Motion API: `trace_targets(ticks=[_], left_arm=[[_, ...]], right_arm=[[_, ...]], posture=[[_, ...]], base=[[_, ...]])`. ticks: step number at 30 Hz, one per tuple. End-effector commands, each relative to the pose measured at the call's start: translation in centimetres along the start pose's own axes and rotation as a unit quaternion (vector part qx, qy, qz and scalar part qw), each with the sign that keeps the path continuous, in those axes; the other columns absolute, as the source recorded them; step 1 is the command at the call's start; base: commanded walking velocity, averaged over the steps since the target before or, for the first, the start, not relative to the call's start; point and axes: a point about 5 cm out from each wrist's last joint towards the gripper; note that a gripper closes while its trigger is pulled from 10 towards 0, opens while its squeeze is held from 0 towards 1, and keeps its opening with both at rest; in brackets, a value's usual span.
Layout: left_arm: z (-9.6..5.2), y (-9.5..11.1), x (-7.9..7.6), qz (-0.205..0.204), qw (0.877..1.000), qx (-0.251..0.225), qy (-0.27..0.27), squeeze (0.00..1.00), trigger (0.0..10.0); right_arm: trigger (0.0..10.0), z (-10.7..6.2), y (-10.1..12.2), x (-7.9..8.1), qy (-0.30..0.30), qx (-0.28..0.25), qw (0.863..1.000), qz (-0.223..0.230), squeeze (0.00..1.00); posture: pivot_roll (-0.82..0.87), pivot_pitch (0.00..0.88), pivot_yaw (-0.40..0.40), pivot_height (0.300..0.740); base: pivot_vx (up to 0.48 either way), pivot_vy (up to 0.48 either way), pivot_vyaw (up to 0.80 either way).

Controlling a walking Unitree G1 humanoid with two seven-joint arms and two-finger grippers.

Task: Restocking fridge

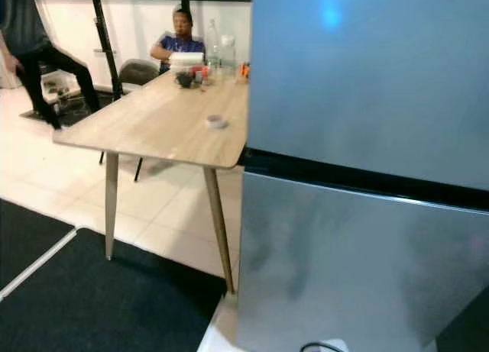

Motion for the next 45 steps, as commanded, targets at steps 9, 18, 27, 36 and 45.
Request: trace_targets(ticks=[9, 18, 27, 36, 45], left_arm=[[0.0, -0.4, -0.4, 0.008, 1.0, 0.014, -0.014, 0.0, 10.0], [-0.1, -0.9, -0.6, 0.01, 0.999, 0.024, -0.019, 0.0, 10.0], [-0.2, -1.3, -0.4, 0.006, 0.999, 0.027, -0.019, 0.0, 10.0], [-0.2, -1.6, -0.6, 0.001, 0.999, 0.032, -0.022, 0.0, 10.0], [-0.2, -1.6, -0.6, 0.006, 0.999, 0.035, -0.021, 0.0, 10.0]], right_arm=[[10.0, -0.4, 9.3, -0.4, 0.065, -0.204, 0.968, 0.129, 0.0], [10.0, -3.1, 19.3, -1.2, 0.073, -0.354, 0.927, 0.103, 0.0], [10.0, -4.9, 24.0, -0.4, 0.085, -0.42, 0.9, 0.081, 0.0], [10.0, -1.8, 17.7, 0.5, 0.08, -0.285, 0.955, 0.022, 0.0], [10.0, 0.0, 5.2, -1.5, -0.02, -0.081, 0.995, 0.05, 0.0]], posture=[[-0.11, 0.0, 0.026, 0.74], [-0.11, 0.0, 0.024, 0.74], [-0.11, 0.0, 0.024, 0.74], [-0.12, 0.0, 0.013, 0.74], [-0.12, 0.0, 0.016, 0.74]], base=[[0.0, 0.0, 0.0], [0.0, 0.0, 0.0], [0.0, 0.0, 0.0], [0.0, 0.0, 0.0], [0.0, 0.0, 0.0]])
Point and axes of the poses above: a point about 5 cm out from each wrist's last joint towards the gripper, its own z axis pointing out of the wrist towards the gripper, its own y axis along the axis of the wrist's last joint, x = y × z, and after that the axes turned 2 degrees about z, right-handed
